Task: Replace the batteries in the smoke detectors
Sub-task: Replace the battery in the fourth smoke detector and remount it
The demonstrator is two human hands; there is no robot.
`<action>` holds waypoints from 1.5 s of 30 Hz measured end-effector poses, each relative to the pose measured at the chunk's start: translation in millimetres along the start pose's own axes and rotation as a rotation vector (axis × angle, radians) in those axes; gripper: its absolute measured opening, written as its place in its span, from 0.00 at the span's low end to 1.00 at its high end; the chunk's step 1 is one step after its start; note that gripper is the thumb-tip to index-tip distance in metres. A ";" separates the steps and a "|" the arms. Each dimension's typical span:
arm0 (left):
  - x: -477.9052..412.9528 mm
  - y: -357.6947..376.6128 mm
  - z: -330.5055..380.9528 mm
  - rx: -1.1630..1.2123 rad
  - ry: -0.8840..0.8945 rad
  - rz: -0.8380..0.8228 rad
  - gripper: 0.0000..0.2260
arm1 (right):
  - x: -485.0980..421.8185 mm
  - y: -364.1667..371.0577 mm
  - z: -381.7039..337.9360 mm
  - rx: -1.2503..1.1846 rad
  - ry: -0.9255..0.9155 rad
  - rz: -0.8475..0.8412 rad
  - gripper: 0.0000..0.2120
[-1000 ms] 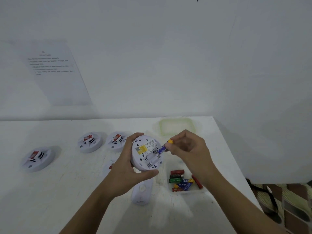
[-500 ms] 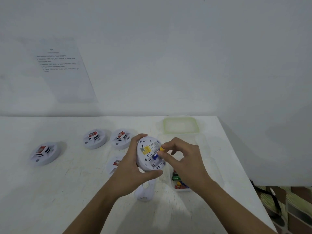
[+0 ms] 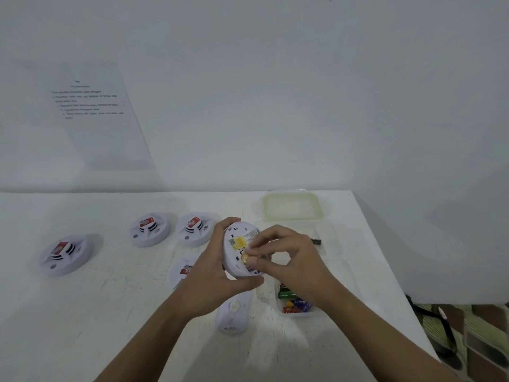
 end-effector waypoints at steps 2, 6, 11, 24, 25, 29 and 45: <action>-1.9 -0.4 0.7 -0.013 0.004 -0.002 0.41 | -2.6 -4.0 2.2 -0.030 0.117 0.060 0.14; -5.3 -0.9 3.6 -0.083 0.043 -0.005 0.42 | -6.7 -8.1 9.2 -0.134 0.272 0.087 0.25; -8.7 1.2 8.0 -0.159 0.067 -0.045 0.41 | -7.3 -7.0 14.8 -0.163 0.349 0.076 0.26; -23.9 3.2 7.1 -0.128 0.046 -0.119 0.41 | -18.3 -27.4 26.5 -0.187 0.402 0.025 0.20; -23.5 1.9 5.5 -0.127 0.041 -0.117 0.41 | -19.3 -34.7 25.4 -0.190 0.397 0.023 0.18; -22.6 -7.4 -7.7 -0.099 0.006 -0.058 0.42 | -24.2 -73.8 38.7 0.135 0.398 0.094 0.09; -51.4 6.3 -21.2 -0.031 -0.049 -0.078 0.40 | -53.6 -71.8 110.7 0.997 0.454 -0.336 0.09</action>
Point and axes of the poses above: each hand's wrist, its own x-axis away from the middle knuckle, its own y-axis out of the palm, z = x × y, the point moved 3 cm from there along -x, towards the middle knuckle
